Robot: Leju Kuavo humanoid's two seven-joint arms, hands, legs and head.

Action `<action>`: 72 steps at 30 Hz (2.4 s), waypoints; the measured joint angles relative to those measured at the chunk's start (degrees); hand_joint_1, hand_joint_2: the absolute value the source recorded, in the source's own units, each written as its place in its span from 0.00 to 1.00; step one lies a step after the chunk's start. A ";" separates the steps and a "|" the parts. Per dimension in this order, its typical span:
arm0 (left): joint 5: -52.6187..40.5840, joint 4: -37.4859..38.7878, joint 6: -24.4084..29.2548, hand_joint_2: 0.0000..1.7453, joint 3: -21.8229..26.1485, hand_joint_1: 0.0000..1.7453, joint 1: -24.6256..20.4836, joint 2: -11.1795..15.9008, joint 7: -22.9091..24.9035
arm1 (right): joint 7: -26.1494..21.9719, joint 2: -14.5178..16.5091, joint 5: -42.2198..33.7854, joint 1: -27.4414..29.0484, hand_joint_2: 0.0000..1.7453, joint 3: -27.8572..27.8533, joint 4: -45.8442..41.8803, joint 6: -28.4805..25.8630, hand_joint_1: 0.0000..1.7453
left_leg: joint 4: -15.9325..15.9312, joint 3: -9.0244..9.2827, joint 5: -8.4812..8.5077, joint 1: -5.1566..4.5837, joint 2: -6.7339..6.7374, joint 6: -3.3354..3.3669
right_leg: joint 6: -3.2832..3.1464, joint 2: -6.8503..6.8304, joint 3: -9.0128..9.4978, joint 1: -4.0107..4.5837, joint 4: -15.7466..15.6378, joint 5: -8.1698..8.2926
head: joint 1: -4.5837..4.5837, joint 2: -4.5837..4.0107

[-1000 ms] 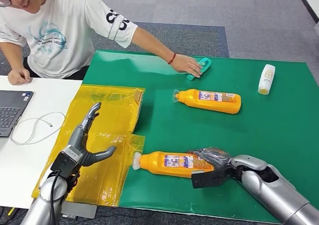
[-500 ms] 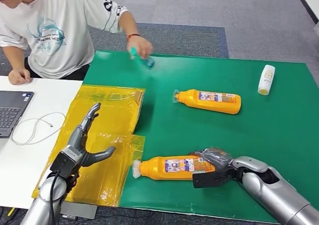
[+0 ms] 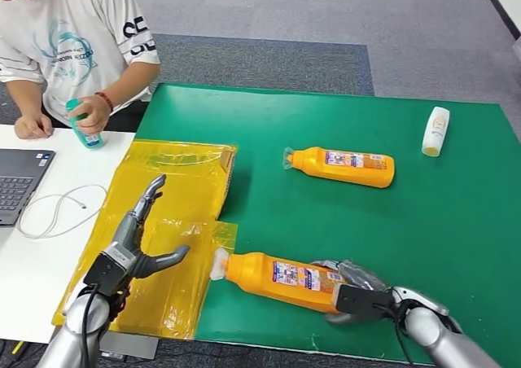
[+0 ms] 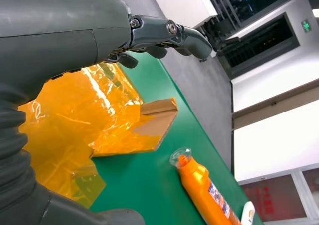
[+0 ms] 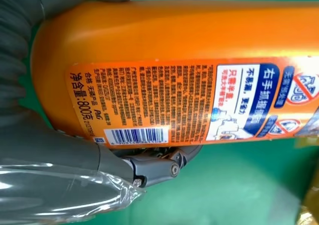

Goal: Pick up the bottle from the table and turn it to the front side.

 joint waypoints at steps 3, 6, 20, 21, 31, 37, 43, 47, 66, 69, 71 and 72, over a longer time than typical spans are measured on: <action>-0.04 -0.03 0.02 1.00 0.00 0.00 0.73 -0.22 0.05 | -0.72 2.78 -2.51 4.03 1.00 -4.96 -1.01 0.58 1.00 | 0.00 -0.03 -0.03 0.00 0.00 0.00 | 0.00 -0.01 -0.03 0.00 0.00 -0.07 | -0.01 0.01; -0.24 -0.13 0.02 1.00 0.00 0.00 1.62 -0.50 0.20 | -0.87 5.30 -4.36 6.83 1.00 -9.93 -2.24 1.59 1.00 | 0.00 -0.07 -0.06 0.00 0.00 -0.01 | -0.01 0.00 -0.07 0.00 0.00 -0.11 | 0.00 0.00; 5.33 0.45 -4.72 1.00 0.00 0.00 1.91 -1.49 -0.94 | -1.09 12.16 -9.34 9.47 1.00 -19.67 -4.35 6.04 1.00 | 0.00 -0.07 -0.10 -0.03 0.01 0.02 | -0.02 0.00 -0.09 -0.02 0.00 -0.14 | 0.00 -0.01; 6.20 0.78 -5.50 1.00 0.00 0.00 1.77 -1.56 -1.34 | -1.16 12.47 -9.56 9.43 1.00 -19.82 -4.33 6.20 1.00 | 0.00 -0.07 -0.10 -0.03 0.01 0.02 | -0.02 0.00 -0.09 -0.02 0.00 -0.14 | 0.01 0.00; 18.52 10.66 -21.42 1.00 0.06 0.00 -1.99 -1.63 -8.03 | -2.04 15.34 -11.69 7.40 1.00 -19.41 -3.24 7.96 1.00 | 0.00 -0.07 -0.08 -0.03 0.01 0.01 | -0.01 0.00 -0.08 -0.02 0.00 -0.14 | 0.01 0.01; 19.95 13.96 -24.96 1.00 0.04 0.00 -2.73 -1.61 -9.19 | -2.08 16.17 -13.40 6.59 1.00 -18.59 -2.75 8.25 1.00 | 0.00 -0.08 -0.09 -0.04 0.01 0.02 | 0.00 -0.01 -0.08 -0.02 0.01 -0.14 | 0.00 0.00; 19.30 15.56 -24.76 1.00 0.04 0.00 -3.39 -1.32 -9.07 | -2.35 16.45 -14.97 6.21 1.00 -17.97 -2.74 8.82 1.00 | 0.00 -0.09 -0.11 -0.04 0.01 0.03 | 0.02 0.00 -0.09 -0.02 0.00 -0.17 | 0.00 0.02; 19.45 16.08 -25.31 1.00 0.04 0.00 -3.66 -1.20 -9.10 | -2.49 16.58 -15.23 6.02 1.00 -17.59 -2.74 8.82 1.00 | 0.00 -0.09 -0.10 -0.04 0.01 0.03 | 0.02 0.00 -0.09 -0.02 0.01 -0.17 | -0.01 0.01; 28.57 16.42 -38.13 1.00 -0.19 0.00 -4.69 -1.16 -9.38 | -2.62 17.04 -15.37 4.40 1.00 -15.53 -2.65 8.76 1.00 | 0.00 -0.10 -0.10 -0.04 0.01 0.03 | 0.02 0.00 -0.09 -0.02 0.01 -0.17 | 0.00 0.01; 31.56 17.03 -40.79 1.00 -0.54 0.00 -5.48 -1.20 -7.88 | -2.65 17.51 -13.93 3.27 1.00 -14.53 -2.55 7.41 1.00 | 0.00 -0.09 -0.09 -0.04 0.01 0.02 | 0.02 0.00 -0.09 -0.02 0.01 -0.16 | 0.00 0.01; 33.67 17.58 -41.92 1.00 -0.68 0.00 -5.98 -1.24 -6.57 | -2.66 18.00 -11.51 2.62 1.00 -13.62 -2.55 5.58 1.00 | 0.00 -0.09 -0.08 -0.04 0.01 0.01 | 0.02 0.00 -0.09 -0.02 0.01 -0.16 | -0.01 0.01; 34.82 17.87 -42.53 1.00 -0.77 0.00 -6.19 -1.24 -5.89 | -2.65 18.27 -10.30 2.37 1.00 -13.14 -2.55 4.71 1.00 | 0.00 -0.09 -0.07 -0.04 0.01 0.00 | 0.02 0.00 -0.09 -0.02 0.01 -0.16 | 0.00 0.01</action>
